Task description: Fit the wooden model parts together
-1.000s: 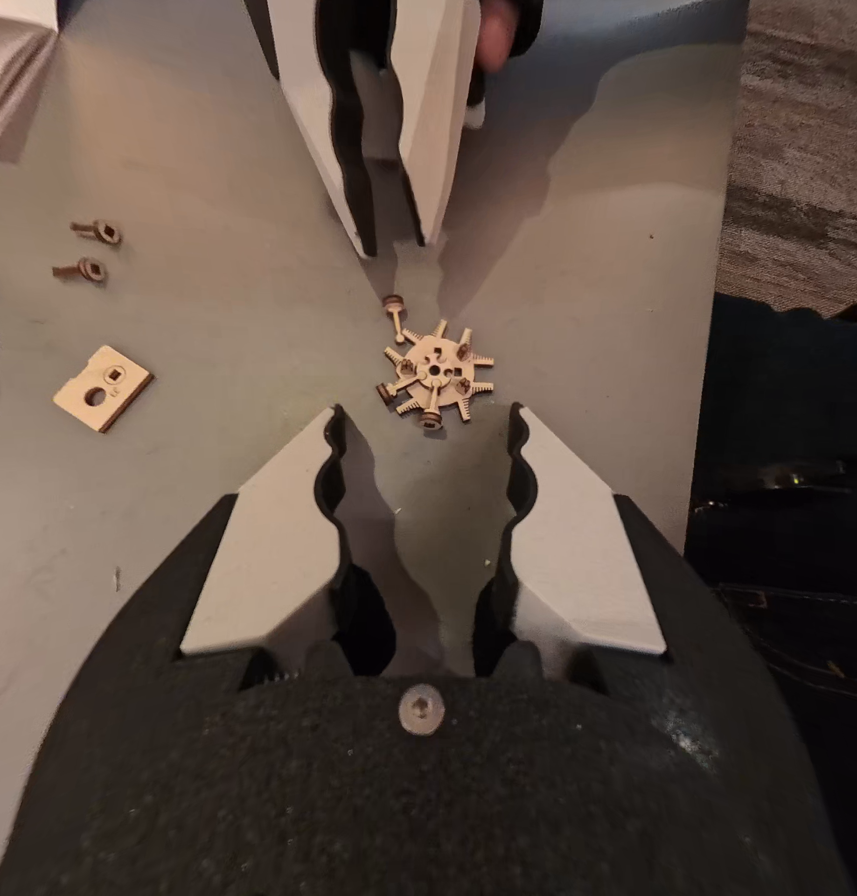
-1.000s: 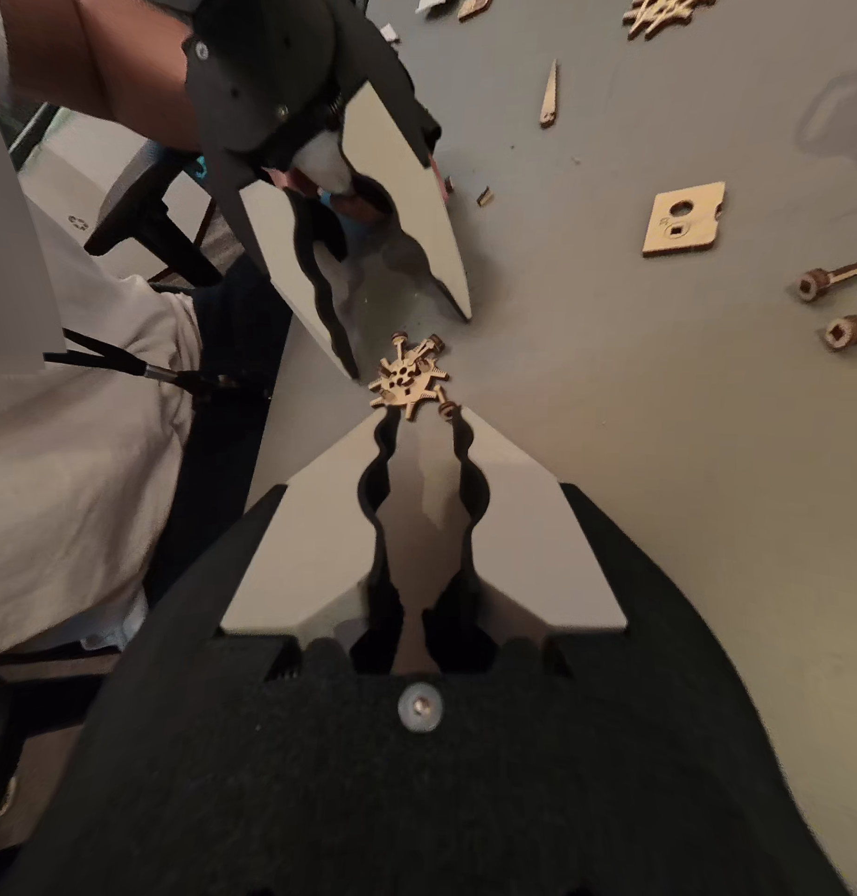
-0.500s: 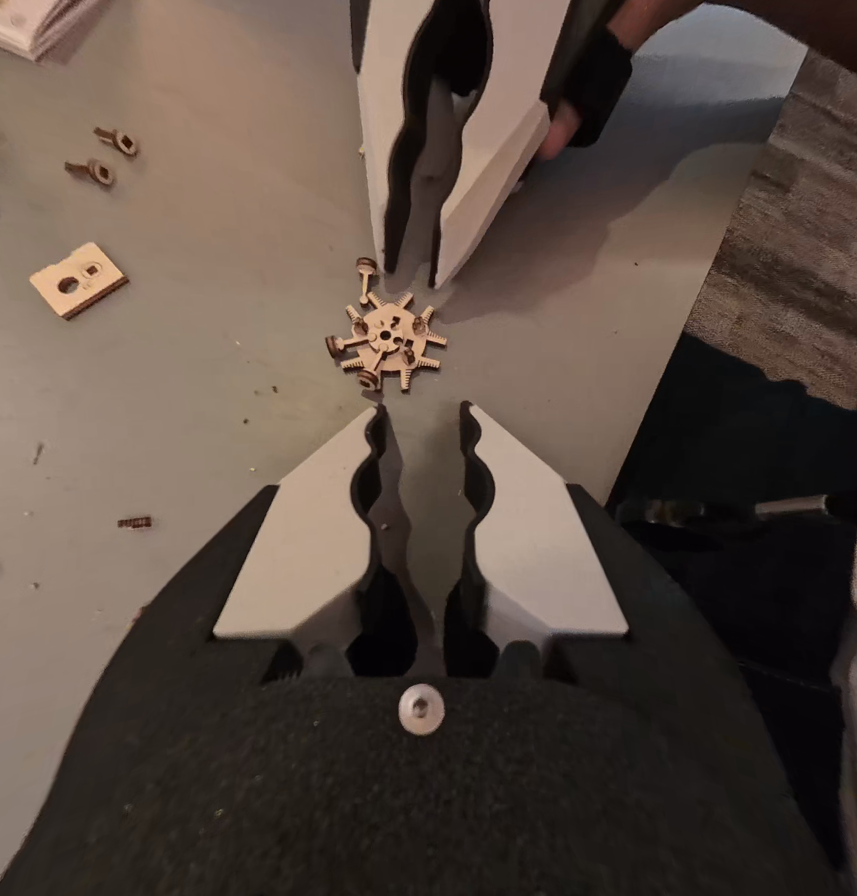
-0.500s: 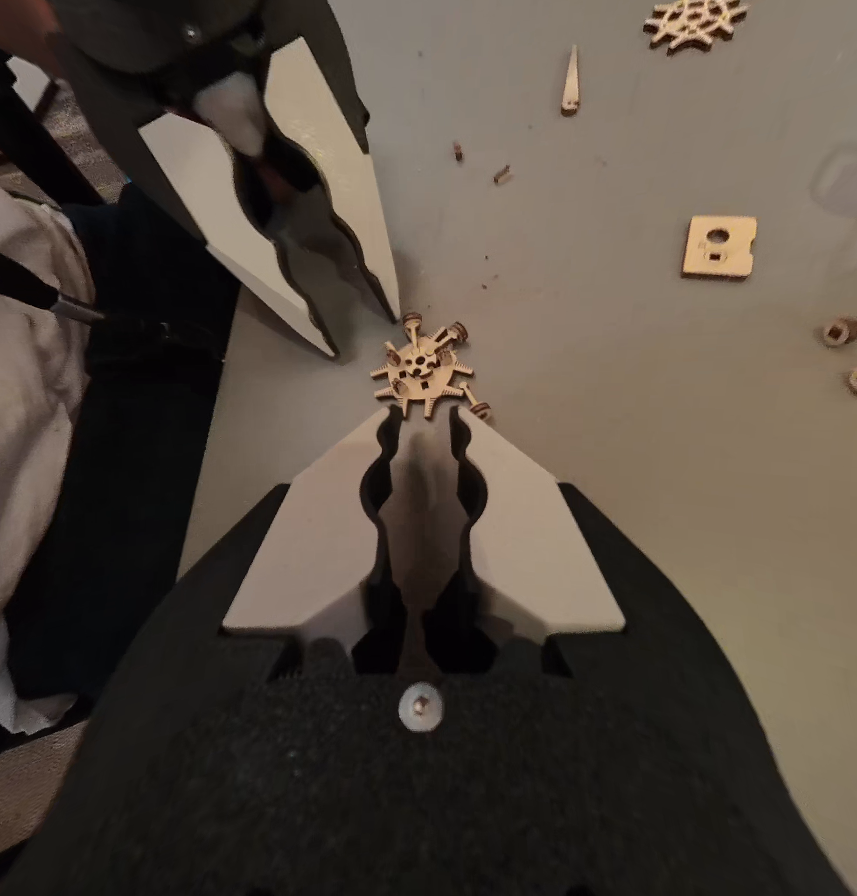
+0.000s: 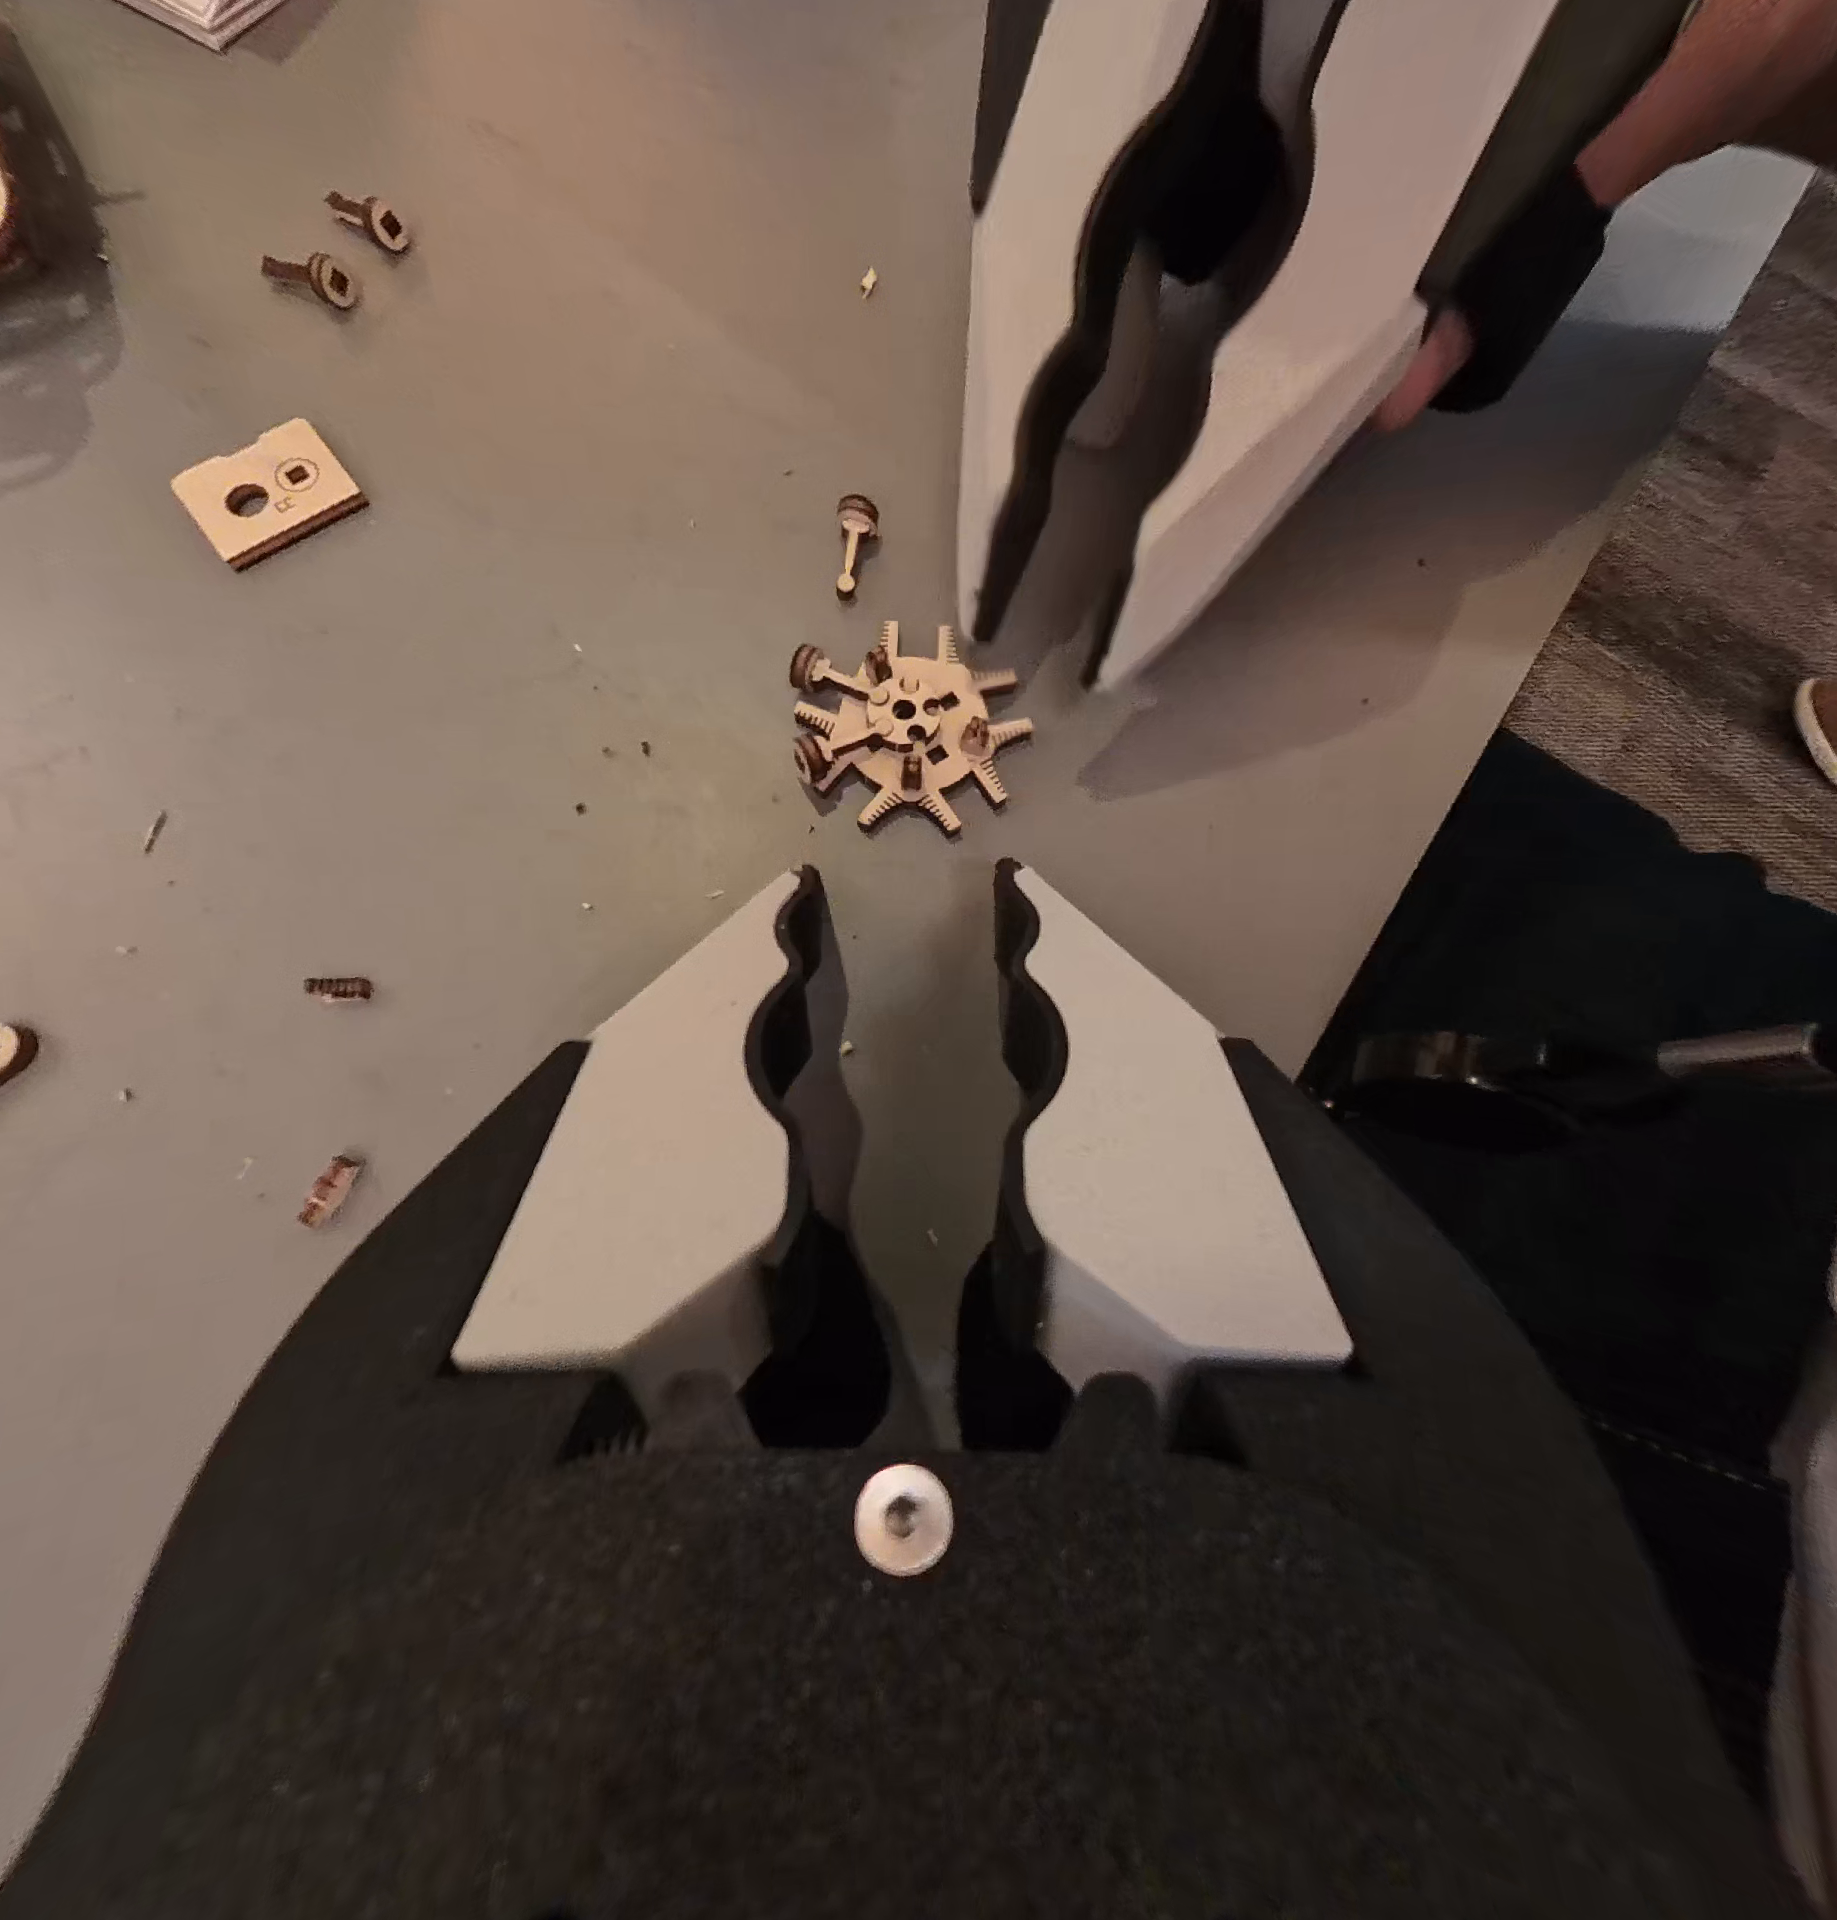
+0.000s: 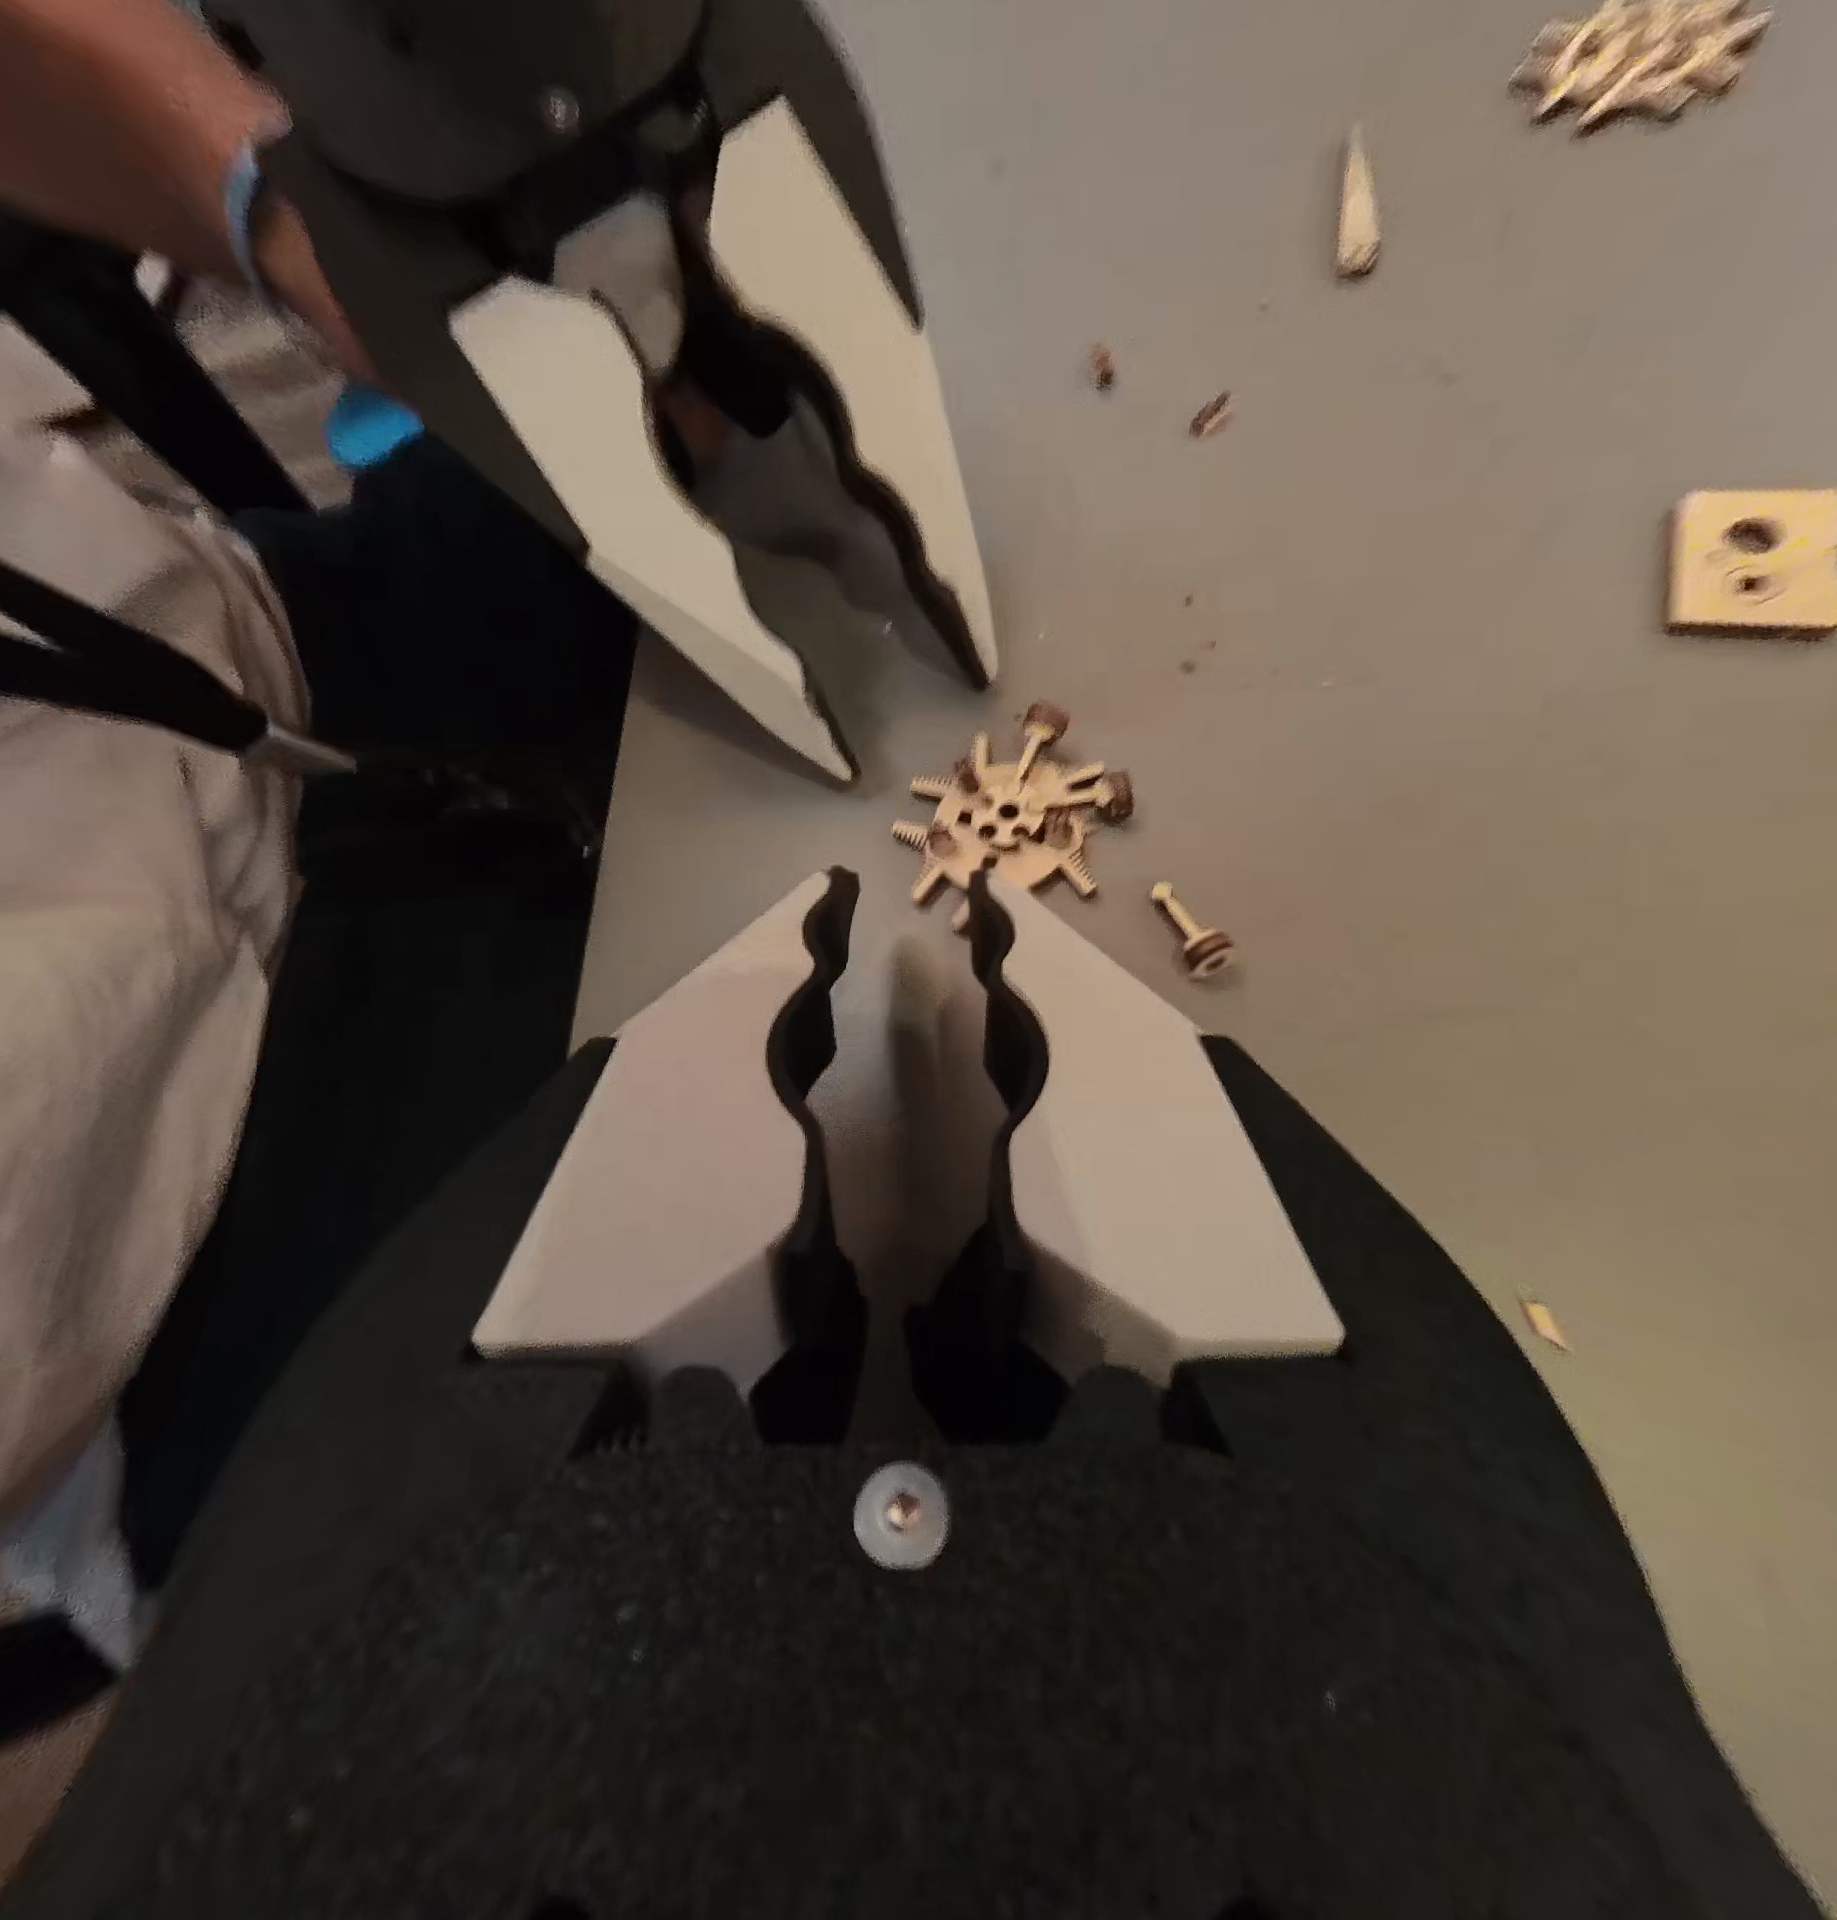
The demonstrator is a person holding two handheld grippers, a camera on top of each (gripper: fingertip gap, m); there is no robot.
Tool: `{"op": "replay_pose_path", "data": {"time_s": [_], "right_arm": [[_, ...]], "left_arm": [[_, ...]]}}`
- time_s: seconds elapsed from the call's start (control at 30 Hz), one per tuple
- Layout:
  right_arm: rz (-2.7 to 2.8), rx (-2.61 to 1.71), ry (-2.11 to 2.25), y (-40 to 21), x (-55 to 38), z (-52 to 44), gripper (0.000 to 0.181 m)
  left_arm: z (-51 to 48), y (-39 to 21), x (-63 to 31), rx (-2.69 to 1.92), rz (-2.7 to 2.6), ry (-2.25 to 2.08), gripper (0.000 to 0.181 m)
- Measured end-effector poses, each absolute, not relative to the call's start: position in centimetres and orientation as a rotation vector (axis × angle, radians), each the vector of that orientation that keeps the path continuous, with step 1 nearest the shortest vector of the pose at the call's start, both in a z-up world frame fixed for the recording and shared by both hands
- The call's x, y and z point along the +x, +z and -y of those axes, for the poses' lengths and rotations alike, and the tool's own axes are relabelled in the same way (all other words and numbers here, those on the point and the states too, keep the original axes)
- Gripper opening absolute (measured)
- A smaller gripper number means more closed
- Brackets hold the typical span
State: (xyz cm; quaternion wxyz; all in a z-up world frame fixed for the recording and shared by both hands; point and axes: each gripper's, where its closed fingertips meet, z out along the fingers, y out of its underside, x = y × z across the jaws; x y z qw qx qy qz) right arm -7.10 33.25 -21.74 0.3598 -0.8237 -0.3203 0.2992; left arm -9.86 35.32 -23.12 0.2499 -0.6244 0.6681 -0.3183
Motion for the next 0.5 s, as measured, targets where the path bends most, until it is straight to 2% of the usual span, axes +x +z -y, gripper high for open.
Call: {"op": "replay_pose_path", "data": {"time_s": [0.13, 0.3, 0.5], "right_arm": [[0.678, -1.98, 0.729, -19.2, -6.9, -35.3, 0.021], [0.741, -2.069, 0.698, -20.7, -7.9, -35.3, 0.024], [0.794, -2.092, 0.631, -21.4, -8.4, -35.4, 0.026]], "left_arm": [[-35.4, -23.2, -9.6, -1.693, -1.799, -0.81, 0.028], [-35.0, -23.3, -9.3, -1.667, -1.81, -0.792, 0.015], [-34.8, -23.2, -8.9, -1.656, -1.816, -0.798, 0.015]]}}
